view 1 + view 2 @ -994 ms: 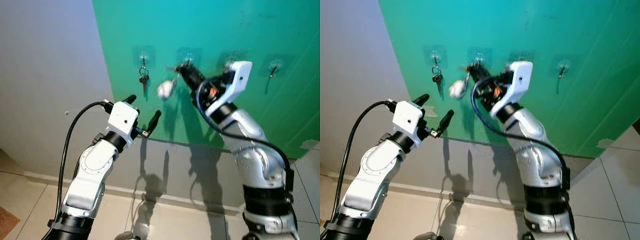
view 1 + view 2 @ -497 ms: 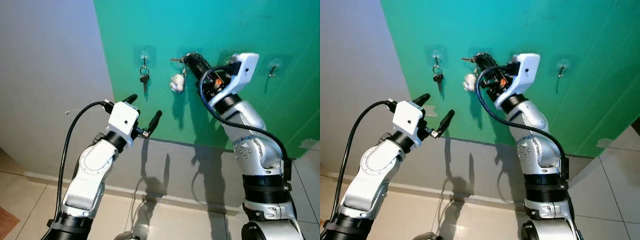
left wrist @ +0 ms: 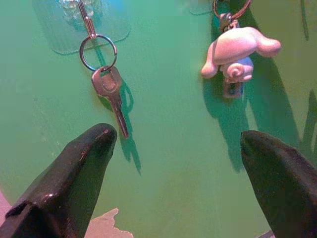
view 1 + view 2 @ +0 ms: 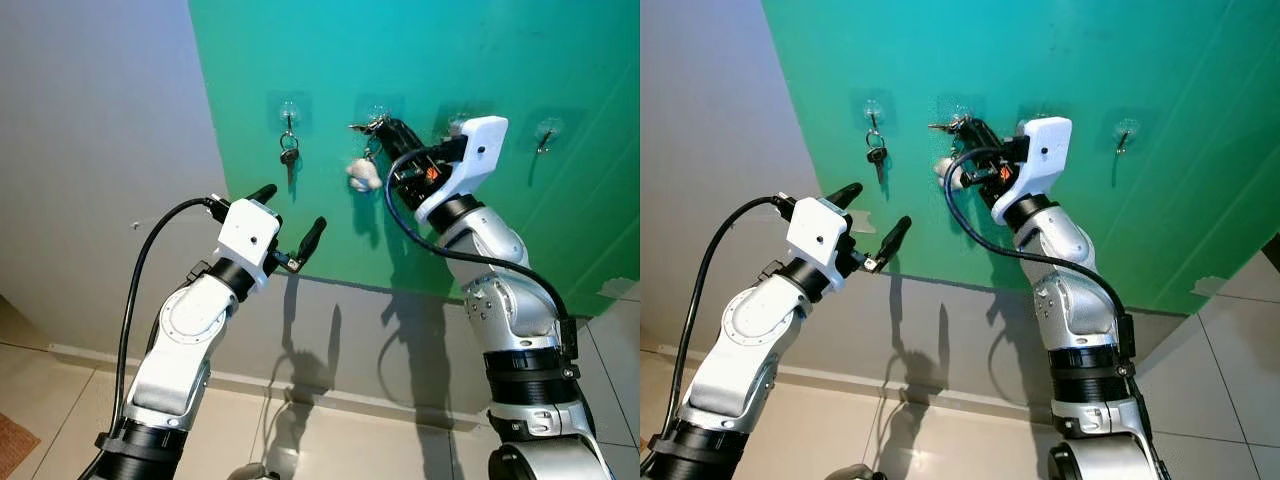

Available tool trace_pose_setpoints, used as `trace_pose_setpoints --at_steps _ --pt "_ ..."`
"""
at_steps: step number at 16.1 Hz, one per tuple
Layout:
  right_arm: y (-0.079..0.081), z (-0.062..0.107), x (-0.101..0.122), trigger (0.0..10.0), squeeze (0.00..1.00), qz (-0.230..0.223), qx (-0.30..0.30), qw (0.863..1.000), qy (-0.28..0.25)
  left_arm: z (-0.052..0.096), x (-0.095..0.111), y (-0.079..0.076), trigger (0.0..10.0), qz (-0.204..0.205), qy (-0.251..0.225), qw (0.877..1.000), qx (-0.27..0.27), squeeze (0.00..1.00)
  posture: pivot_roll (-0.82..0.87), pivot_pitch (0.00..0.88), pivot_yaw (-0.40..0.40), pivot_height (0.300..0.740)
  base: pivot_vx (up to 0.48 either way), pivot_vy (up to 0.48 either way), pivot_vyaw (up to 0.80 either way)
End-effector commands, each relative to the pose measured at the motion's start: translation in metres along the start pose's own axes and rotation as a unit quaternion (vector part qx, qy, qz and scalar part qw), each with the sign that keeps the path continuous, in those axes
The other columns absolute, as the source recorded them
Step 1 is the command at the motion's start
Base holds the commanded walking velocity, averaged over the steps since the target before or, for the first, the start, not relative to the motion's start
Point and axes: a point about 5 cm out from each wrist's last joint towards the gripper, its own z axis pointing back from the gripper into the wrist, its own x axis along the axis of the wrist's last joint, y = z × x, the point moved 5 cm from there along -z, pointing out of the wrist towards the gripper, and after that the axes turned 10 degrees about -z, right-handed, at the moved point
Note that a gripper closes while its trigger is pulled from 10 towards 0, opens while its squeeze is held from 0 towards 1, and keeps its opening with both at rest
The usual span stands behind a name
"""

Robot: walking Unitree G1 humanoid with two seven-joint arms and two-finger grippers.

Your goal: Hang keys on a hook

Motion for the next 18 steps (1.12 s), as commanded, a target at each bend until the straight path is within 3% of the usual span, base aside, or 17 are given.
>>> trace_pose_setpoints --at_steps 1,3,5,8,13,14,15,16,18 --pt "-0.009 0.004 0.0 10.0 0.0 0.011 -0.017 1.0 0.0 -0.003 0.002 -0.001 10.0 -0.011 -0.003 1.0 -0.008 0.0 -0.03 0.0 0.01 0.74 0.0 0.0 0.0" --pt "-0.014 0.012 -0.001 10.0 0.0 0.011 -0.032 0.999 -0.003 -0.002 0.004 0.001 10.0 -0.012 -0.011 1.0 -0.005 0.0 -0.03 0.0 0.008 0.74 0.0 0.0 0.0" --pt "-0.018 0.018 0.0 10.0 0.0 0.006 -0.047 0.999 -0.008 -0.003 0.017 0.0 10.0 0.019 -0.045 0.999 -0.012 0.0 -0.04 0.0 0.008 0.74 0.0 0.0 0.0" --pt "-0.019 0.027 -0.006 10.0 0.0 0.003 -0.061 0.998 -0.002 -0.001 0.034 -0.015 10.0 0.06 -0.09 0.991 -0.072 0.0 -0.04 0.0 0.015 0.74 0.0 0.0 0.0" --pt "-0.014 0.034 -0.015 10.0 0.0 -0.007 -0.066 0.998 0.006 -0.002 0.033 -0.017 10.0 0.06 -0.088 0.991 -0.085 0.0 -0.05 0.0 0.024 0.74 0.0 0.0 0.0" --pt "-0.011 0.035 -0.016 10.0 0.32 -0.022 -0.06 0.998 0.008 -0.001 0.032 -0.016 10.0 0.061 -0.088 0.991 -0.087 0.0 -0.05 0.0 0.023 0.74 0.0 0.0 0.0" --pt "-0.009 0.035 -0.017 10.0 0.32 -0.033 -0.054 0.998 0.007 -0.001 0.032 -0.017 10.0 0.061 -0.087 0.991 -0.087 0.0 -0.05 0.0 0.023 0.74 0.0 0.0 0.0" --pt "-0.008 0.036 -0.017 10.0 1.0 -0.041 -0.05 0.998 0.006 -0.001 0.032 -0.016 10.0 0.061 -0.087 0.991 -0.086 0.0 -0.05 0.0 0.02 0.74 0.0 0.0 0.0" --pt "-0.004 0.041 -0.024 10.0 1.0 -0.053 -0.041 0.998 0.017 0.0 0.031 -0.015 10.0 0.057 -0.083 0.992 -0.081 0.0 -0.05 0.0 0.018 0.74 0.0 0.0 0.0"
